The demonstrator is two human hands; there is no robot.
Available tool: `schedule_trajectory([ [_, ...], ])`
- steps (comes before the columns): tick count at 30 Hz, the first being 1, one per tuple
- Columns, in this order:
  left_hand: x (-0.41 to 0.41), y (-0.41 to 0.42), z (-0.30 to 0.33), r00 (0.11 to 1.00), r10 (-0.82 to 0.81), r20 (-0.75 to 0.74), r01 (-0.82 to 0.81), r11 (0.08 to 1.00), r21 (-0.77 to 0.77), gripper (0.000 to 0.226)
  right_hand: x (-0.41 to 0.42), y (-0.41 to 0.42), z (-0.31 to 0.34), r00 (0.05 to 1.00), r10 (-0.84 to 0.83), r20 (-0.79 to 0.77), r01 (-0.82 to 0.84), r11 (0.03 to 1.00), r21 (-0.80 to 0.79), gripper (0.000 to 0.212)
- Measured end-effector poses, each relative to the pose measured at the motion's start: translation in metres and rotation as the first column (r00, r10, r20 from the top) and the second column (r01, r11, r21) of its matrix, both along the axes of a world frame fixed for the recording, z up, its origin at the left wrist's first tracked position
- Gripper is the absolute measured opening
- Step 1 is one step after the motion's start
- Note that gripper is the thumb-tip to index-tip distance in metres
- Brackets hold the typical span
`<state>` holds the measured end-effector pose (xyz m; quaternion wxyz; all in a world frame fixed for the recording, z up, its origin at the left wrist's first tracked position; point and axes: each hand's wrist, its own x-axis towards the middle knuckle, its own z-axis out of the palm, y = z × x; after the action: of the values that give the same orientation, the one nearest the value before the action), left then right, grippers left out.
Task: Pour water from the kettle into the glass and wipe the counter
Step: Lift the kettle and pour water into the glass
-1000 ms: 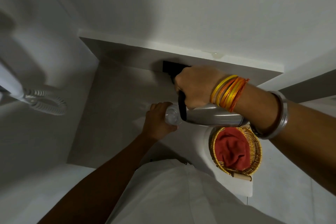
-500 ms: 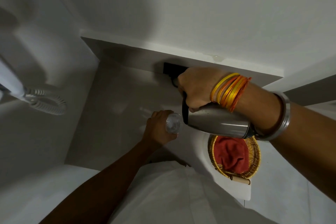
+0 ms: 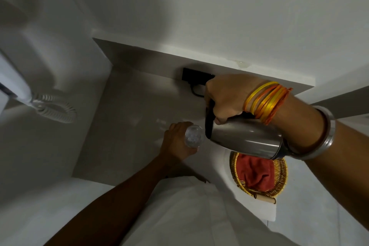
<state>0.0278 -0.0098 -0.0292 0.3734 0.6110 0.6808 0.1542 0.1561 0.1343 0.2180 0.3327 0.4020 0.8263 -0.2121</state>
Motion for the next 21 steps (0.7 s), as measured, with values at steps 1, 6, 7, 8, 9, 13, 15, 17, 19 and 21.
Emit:
schedule_trajectory([
  [1,0.000,0.000,0.000,1.000,0.005,0.000,-0.005,1.000,-0.008,0.081,0.003,0.001,-0.003,1.000,-0.023,-0.018,0.023,1.000,-0.011,0.028],
  [6,-0.001,0.005,0.000,1.000,0.020,-0.021,-0.020,1.000,-0.011,0.076,0.035,0.005,-0.009,0.976,-0.157,-0.149,0.150,0.987,-0.055,0.042],
  [7,-0.001,0.005,0.001,0.999,0.028,-0.024,-0.028,1.000,0.000,0.077,0.044,0.004,-0.010,0.965,-0.188,-0.182,0.174,0.981,-0.089,0.045],
  [8,-0.001,0.005,0.001,0.999,0.046,-0.011,-0.046,0.999,0.009,0.080,0.054,0.001,-0.012,0.955,-0.212,-0.208,0.190,0.974,-0.123,0.047],
  [9,-0.001,0.003,0.001,0.998,0.069,0.010,-0.070,0.997,0.025,0.087,0.065,-0.002,-0.015,0.936,-0.246,-0.252,0.210,0.964,-0.160,0.048],
  [13,-0.003,0.004,0.007,0.991,0.113,0.066,-0.115,0.993,0.028,0.094,0.112,-0.011,-0.035,0.796,-0.428,-0.428,0.332,0.900,-0.284,0.050],
  [15,-0.002,0.008,0.009,0.993,0.103,0.051,-0.102,0.995,-0.009,0.077,0.134,-0.014,-0.049,0.663,-0.520,-0.538,0.396,0.854,-0.337,0.052],
  [17,-0.003,0.008,0.008,0.994,0.110,0.028,-0.109,0.994,-0.029,0.078,0.150,-0.020,-0.061,0.500,-0.592,-0.631,0.447,0.801,-0.397,0.056],
  [19,-0.003,0.006,0.008,0.991,0.126,0.051,-0.126,0.992,-0.011,0.089,0.163,-0.024,-0.072,0.383,-0.619,-0.686,0.468,0.770,-0.434,0.058],
  [21,-0.002,0.004,0.013,0.989,0.131,0.074,-0.134,0.991,0.029,0.093,0.174,-0.025,-0.087,0.296,-0.629,-0.719,0.484,0.748,-0.455,0.058],
])
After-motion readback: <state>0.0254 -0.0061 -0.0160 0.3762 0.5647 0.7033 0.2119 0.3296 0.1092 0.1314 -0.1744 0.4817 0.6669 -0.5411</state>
